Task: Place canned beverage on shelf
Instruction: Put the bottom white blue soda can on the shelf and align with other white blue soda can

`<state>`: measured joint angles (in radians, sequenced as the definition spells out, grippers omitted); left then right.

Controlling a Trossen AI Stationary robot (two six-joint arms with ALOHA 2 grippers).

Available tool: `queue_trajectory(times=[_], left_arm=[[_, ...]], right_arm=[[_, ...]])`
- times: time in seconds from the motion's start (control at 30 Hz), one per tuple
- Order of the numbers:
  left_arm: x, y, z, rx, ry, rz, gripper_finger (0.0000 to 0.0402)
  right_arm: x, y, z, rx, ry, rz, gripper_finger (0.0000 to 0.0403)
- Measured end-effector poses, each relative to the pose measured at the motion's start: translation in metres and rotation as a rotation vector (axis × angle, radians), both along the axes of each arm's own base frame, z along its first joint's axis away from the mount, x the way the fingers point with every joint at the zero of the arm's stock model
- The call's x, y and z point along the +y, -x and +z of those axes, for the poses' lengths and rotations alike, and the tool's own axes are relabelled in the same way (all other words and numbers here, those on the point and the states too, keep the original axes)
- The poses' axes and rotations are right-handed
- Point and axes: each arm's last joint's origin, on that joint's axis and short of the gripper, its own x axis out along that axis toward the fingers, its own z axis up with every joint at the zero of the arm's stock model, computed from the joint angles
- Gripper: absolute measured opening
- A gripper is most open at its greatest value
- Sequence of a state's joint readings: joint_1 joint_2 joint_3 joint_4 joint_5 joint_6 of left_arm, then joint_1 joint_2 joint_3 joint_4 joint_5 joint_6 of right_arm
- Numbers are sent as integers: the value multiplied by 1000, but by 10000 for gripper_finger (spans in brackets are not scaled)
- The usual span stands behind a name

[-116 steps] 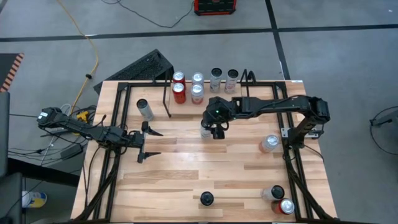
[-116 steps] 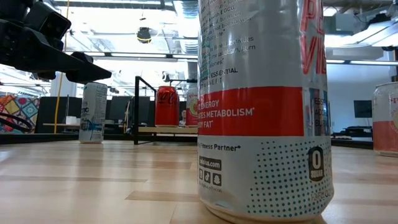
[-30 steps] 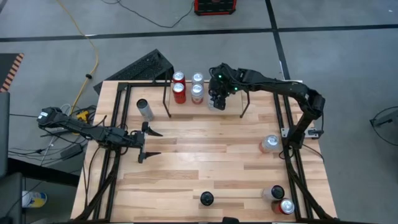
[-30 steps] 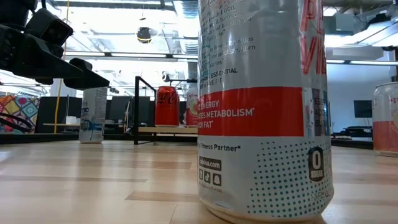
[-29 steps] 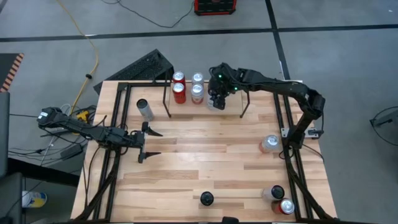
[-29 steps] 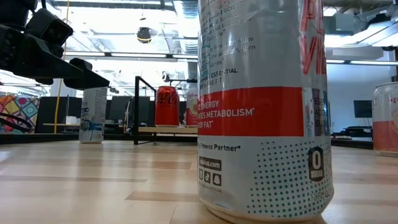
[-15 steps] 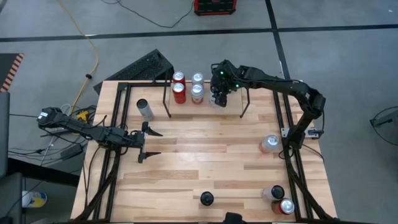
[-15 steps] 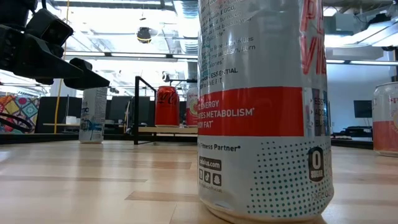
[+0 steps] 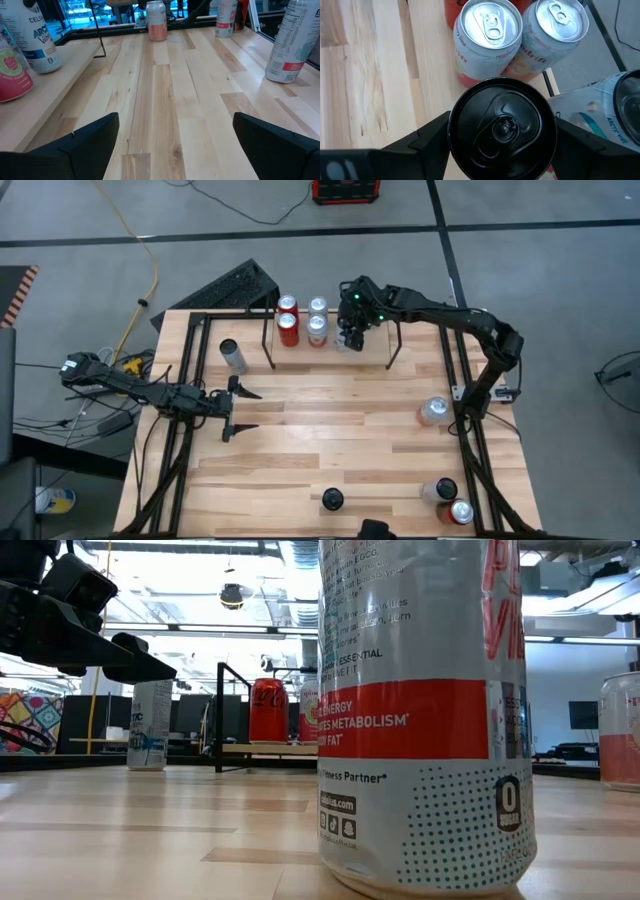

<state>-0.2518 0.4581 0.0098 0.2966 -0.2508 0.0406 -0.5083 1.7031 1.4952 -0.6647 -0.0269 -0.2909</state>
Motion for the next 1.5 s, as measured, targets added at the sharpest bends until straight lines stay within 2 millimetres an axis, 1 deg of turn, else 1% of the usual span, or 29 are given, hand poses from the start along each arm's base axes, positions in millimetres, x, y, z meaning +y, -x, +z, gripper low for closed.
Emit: queue_trajectory(times=[0.3,0.43,0.93,1.0,1.2,1.4,1.5], left_arm=[[0,0,0,0,-4,0,379],[0,0,0,0,-4,-1,379],[0,0,0,-1,-4,-1,379],[0,0,0,-1,-4,-1,379],[0,0,0,-1,-4,0,379],[0,0,0,0,-4,0,379],[0,0,0,-1,-8,-1,379]], right_arm=[[-5,1,-2,3,-1,-15,296],[-6,-2,-4,0,0,-19,297],[-1,-3,-5,10,-15,-12,298],[0,-3,-5,11,-18,-14,307],[0,-3,-6,18,-14,-20,352],[0,-3,-5,20,-1,-29,355],[1,-4,4,5,8,-26,352]])
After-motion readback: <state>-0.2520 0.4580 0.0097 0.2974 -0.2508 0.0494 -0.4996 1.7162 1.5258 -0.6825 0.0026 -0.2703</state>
